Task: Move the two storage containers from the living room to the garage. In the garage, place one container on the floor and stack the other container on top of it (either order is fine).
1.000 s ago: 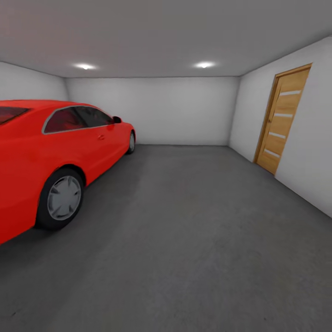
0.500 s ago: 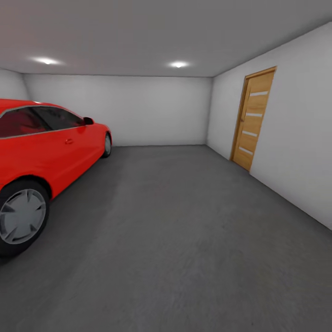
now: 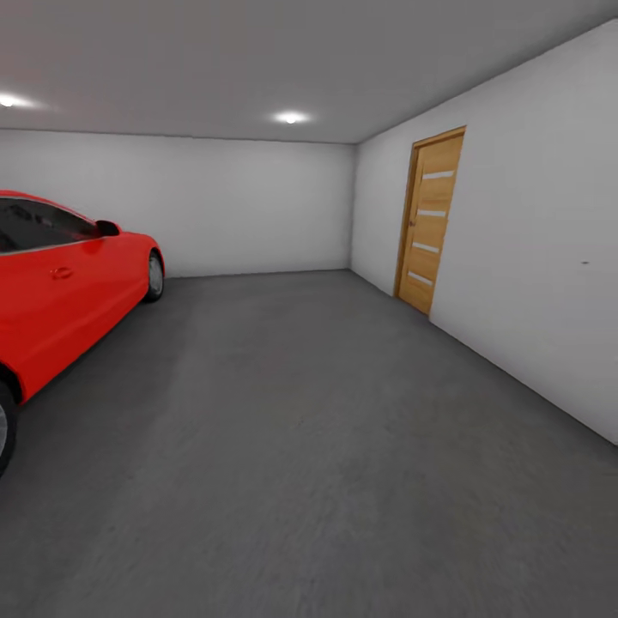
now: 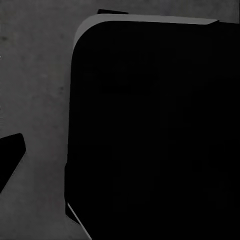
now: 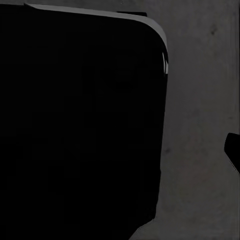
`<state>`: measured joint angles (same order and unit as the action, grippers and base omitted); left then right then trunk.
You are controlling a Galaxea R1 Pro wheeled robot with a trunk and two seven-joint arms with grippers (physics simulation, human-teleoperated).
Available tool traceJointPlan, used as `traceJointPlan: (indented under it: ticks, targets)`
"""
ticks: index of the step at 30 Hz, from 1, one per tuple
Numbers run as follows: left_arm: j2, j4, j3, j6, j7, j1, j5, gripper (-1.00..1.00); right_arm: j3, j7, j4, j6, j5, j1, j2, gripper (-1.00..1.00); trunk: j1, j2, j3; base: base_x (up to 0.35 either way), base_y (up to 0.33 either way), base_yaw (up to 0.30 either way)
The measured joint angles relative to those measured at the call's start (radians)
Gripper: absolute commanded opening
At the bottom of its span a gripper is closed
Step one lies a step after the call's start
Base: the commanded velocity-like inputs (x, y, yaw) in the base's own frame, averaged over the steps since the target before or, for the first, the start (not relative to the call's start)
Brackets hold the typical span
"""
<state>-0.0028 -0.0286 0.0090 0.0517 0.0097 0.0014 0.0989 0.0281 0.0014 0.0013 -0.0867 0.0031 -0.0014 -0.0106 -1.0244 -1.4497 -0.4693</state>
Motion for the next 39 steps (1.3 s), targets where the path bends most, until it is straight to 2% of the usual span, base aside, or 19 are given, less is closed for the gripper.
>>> traceJointPlan:
  ticks: [39]
  targets:
    - [0.0, 0.0, 0.002, 0.006, 0.0, 0.0, 0.002, 1.0, 0.004, 0.003, 0.0, 0.004, -0.002, 0.0, 0.001, 1.0, 0.0, 0.0, 0.0, 0.321, 0.0, -0.003]
